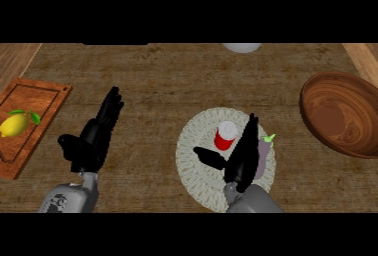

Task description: Pick the can from the placemat and place it in the bowl

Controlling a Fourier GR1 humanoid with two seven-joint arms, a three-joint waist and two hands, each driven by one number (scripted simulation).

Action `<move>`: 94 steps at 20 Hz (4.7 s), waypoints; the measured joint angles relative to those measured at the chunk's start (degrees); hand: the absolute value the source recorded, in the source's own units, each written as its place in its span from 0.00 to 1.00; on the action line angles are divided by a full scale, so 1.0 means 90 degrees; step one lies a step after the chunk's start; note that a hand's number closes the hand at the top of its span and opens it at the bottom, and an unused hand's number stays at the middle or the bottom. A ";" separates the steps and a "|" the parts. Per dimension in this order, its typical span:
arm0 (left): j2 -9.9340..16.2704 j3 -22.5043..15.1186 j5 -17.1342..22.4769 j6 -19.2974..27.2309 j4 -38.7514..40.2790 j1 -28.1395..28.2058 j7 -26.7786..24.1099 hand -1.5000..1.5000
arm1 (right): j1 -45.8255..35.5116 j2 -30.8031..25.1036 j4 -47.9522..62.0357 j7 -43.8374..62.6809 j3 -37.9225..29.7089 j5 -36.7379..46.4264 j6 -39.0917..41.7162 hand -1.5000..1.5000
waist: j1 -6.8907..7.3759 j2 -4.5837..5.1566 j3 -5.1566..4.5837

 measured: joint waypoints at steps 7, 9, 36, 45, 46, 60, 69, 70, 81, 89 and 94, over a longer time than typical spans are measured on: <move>-0.0021 0.0182 -0.0048 -0.0176 -0.0129 0.0013 0.0097 0.50 | -0.0041 0.0009 0.0401 -0.0392 -0.0052 -0.0700 -0.0085 1.00 | -0.0004 0.0002 0.0001; -0.0093 0.0134 -0.0141 -0.0145 -0.0038 0.0065 -0.0061 0.50 | -0.0190 0.0012 0.0604 -0.0570 0.0030 -0.0893 0.0022 1.00 | 0.0005 0.0007 0.0002; -0.0208 0.0438 -0.0256 -0.0332 0.0018 0.0090 -0.0042 0.50 | -0.0191 -0.2052 -0.2346 -0.3629 0.1058 -0.2322 0.1126 1.00 | -0.0113 -0.0033 -0.0001; -0.0258 0.0436 -0.0299 -0.0358 0.0033 0.0227 -0.0146 0.50 | -0.0845 -0.2493 -0.4300 -0.1313 0.0215 -0.0416 0.2883 1.00 | -0.0130 -0.0048 -0.0013; -0.0281 0.0426 -0.0328 -0.0348 0.0083 0.0159 -0.0157 0.50 | -0.1021 -0.2443 -0.4350 -0.1117 0.0072 -0.0335 0.3126 1.00 | -0.0116 -0.0042 -0.0012; -0.0340 0.0470 -0.0374 -0.0453 0.0106 0.0030 -0.0114 0.50 | -0.2373 -0.2536 -0.4114 -0.0502 -0.2248 -0.0851 0.5142 1.00 | -0.0025 -0.0005 -0.0003; -0.0338 0.0514 -0.0372 -0.0488 0.0016 0.0072 -0.0077 0.50 | -0.2121 -0.3465 -0.2652 -0.1342 -0.2924 -0.0795 0.5732 1.00 | -0.0010 0.0011 0.0000; -0.0335 0.0547 -0.0355 -0.0513 0.0089 0.0075 -0.0163 0.50 | -0.2092 -0.3547 -0.2482 -0.1488 -0.3018 -0.0780 0.5754 1.00 | -0.0011 0.0012 0.0001; -0.0426 0.0559 -0.0421 -0.0517 0.0096 -0.0010 -0.0076 0.50 | -0.1596 -0.3730 0.0033 -0.3728 -0.4012 -0.0671 0.4801 1.00 | 0.0016 0.0019 0.0004; -0.0489 0.0495 -0.0492 -0.0505 -0.0078 0.0016 0.0051 0.50 | -0.1612 -0.3664 0.1881 -0.5121 -0.4717 -0.1373 0.4803 0.00 | 0.0042 0.0023 0.0007; -0.0414 0.0607 -0.0427 -0.0587 -0.0078 0.0066 0.0010 0.50 | -0.1386 -0.3590 0.2451 -0.6234 -0.5123 -0.2144 0.5248 0.00 | 0.0022 0.0018 0.0007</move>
